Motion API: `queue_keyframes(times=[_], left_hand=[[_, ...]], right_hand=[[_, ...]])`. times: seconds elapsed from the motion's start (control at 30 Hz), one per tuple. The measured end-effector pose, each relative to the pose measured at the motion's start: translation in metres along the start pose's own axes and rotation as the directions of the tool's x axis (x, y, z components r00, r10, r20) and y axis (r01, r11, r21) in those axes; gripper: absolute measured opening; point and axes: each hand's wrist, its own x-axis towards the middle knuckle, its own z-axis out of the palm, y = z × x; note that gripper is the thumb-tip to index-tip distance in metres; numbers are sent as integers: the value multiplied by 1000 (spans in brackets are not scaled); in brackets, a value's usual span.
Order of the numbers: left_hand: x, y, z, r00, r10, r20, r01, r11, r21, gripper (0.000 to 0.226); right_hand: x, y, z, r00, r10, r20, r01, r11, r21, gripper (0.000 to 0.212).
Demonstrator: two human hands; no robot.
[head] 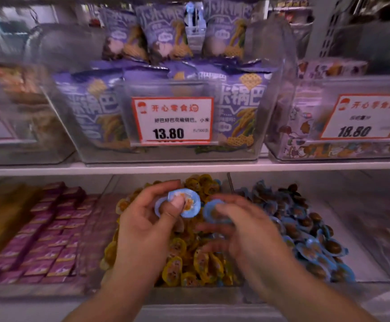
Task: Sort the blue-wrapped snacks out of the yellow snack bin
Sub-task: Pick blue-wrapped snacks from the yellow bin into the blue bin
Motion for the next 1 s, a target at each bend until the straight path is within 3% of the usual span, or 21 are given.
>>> queue_keyframes(times=[0.07, 0.1, 0.17, 0.23, 0.37, 0.4, 0.47, 0.53, 0.63, 0.7, 0.77, 0.83, 0.9, 1.0], left_hand=[[-9, 4, 4, 994, 100, 46, -105, 986, 126, 27], [-14, 4, 8, 989, 105, 99, -121, 977, 174, 31], [-20, 2, 15, 971, 77, 226, -127, 967, 220, 40], [-24, -2, 16, 932, 55, 359, -123, 978, 169, 48], [-26, -5, 11, 853, 193, 485, -321, 926, 196, 74], [-24, -6, 11, 853, 190, 486, -298, 942, 154, 75], [-19, -9, 14, 905, 86, 417, -114, 992, 44, 62], [-11, -18, 14, 959, 26, 283, -61, 991, 116, 35], [5, -37, 8, 953, 56, 297, -180, 894, 410, 28], [11, -47, 5, 916, 13, 401, -234, 828, 509, 29], [16, -58, 2, 852, 30, 522, -389, 705, 594, 27], [21, -65, 2, 781, -3, 625, -529, 529, 664, 40], [21, -70, 8, 725, -131, 676, -583, 404, 704, 57], [16, -78, 17, 677, -247, 693, -619, 318, 718, 69]], right_hand=[[-9, 1, 16, 945, 233, 231, -279, 940, 195, 31], [-11, 4, 21, 928, 253, 273, -317, 922, 223, 36], [-12, 10, 24, 949, 212, 233, -265, 937, 226, 31], [-10, 12, 22, 984, 149, 98, -164, 972, 168, 22], [-5, -4, 1, 994, 62, 86, -71, 992, 106, 20], [-3, -14, -7, 997, 26, 77, -33, 995, 90, 20], [7, -32, -32, 999, -33, 9, 33, 999, 27, 24], [23, -46, -65, 983, -122, -134, 103, 985, -139, 16], [47, -58, -118, 911, -267, -315, 6, 771, -636, 22], [56, -59, -149, 856, -361, -369, -77, 617, -783, 26], [58, -58, -168, 779, -496, -383, -69, 540, -839, 15], [54, -56, -169, 752, -539, -380, 16, 591, -807, 20], [47, -50, -156, 761, -560, -329, 113, 613, -782, 26], [39, -24, -121, 825, -546, -148, 236, 570, -787, 18]])
